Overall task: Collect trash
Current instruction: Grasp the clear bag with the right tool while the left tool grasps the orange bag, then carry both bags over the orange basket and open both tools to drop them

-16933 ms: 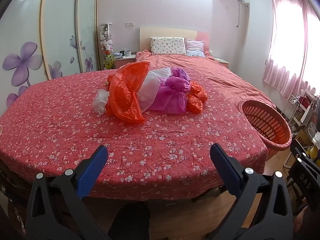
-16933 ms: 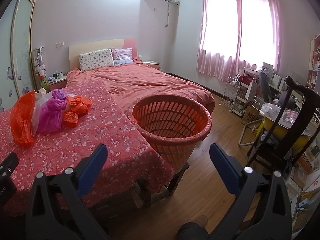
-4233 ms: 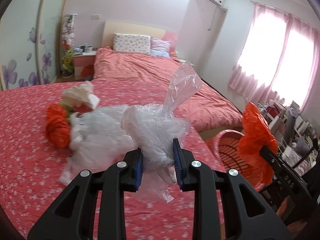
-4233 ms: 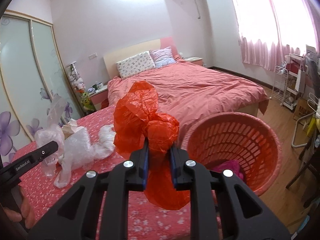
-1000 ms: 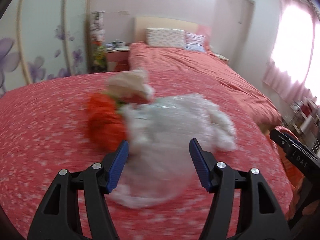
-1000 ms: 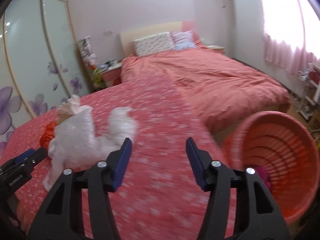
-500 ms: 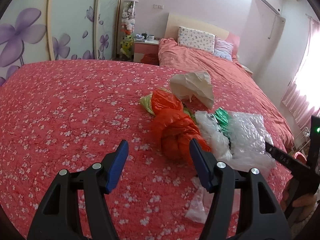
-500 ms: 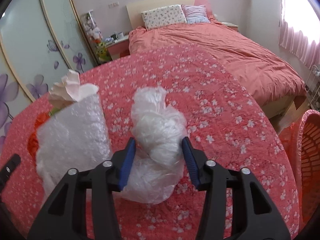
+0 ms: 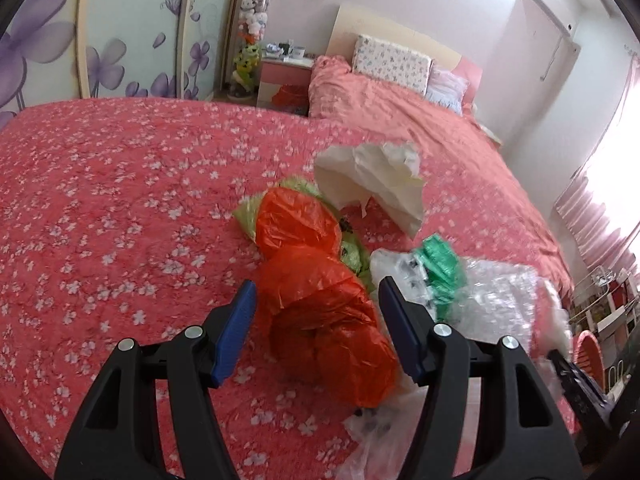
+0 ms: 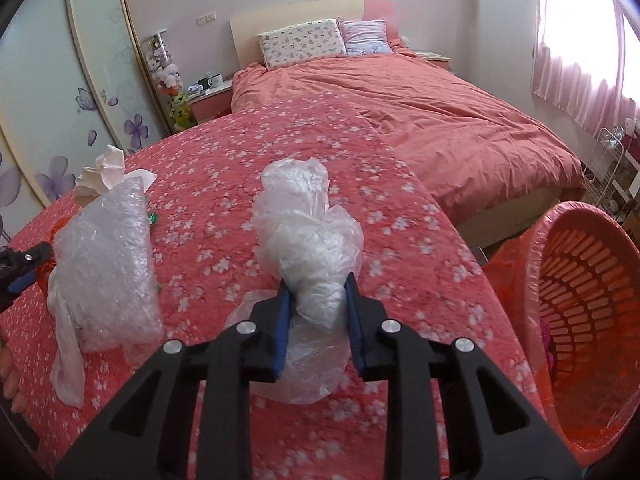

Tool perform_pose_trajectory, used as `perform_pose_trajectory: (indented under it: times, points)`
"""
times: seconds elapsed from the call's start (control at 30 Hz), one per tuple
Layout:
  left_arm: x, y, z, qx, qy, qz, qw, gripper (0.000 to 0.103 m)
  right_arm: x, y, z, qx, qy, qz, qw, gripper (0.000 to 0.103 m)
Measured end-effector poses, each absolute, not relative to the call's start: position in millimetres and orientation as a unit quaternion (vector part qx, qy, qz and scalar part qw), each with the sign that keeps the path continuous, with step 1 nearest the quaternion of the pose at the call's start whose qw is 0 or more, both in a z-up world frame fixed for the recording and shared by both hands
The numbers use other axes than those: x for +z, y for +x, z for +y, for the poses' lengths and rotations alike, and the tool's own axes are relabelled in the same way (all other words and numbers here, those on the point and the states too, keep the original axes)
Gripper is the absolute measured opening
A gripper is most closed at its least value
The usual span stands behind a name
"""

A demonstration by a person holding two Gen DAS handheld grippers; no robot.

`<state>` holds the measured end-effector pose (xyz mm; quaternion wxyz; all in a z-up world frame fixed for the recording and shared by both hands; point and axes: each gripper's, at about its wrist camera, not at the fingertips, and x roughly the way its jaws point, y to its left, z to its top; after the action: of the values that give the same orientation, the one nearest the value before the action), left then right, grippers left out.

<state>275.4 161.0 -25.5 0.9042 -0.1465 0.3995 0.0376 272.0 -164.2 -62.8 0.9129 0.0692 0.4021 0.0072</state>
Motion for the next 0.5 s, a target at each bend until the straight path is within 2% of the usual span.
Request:
perform_pose_trajectory:
  times: [0.13,0.3,0.4,0.5]
  points:
    - [-40,276,161,0.036,-0.164,0.419,0.892,0.063,-62,267,-167,0.012,0.067,0.401,0.913,0.026]
    - [-45,273,156,0.025,-0.170,0.415,0.894,0.046,-60,257,-162,0.017,0.058,0.398,0.915,0.026]
    - [-42,268,153,0.025,-0.158,0.406,0.900,0.042,-54,252,-164,0.016,0.057,0.393,0.918,0.026]
    - [-35,261,153,0.030,-0.154,0.399,0.903,0.042,-45,245,-168,0.015,0.059,0.384,0.921,0.026]
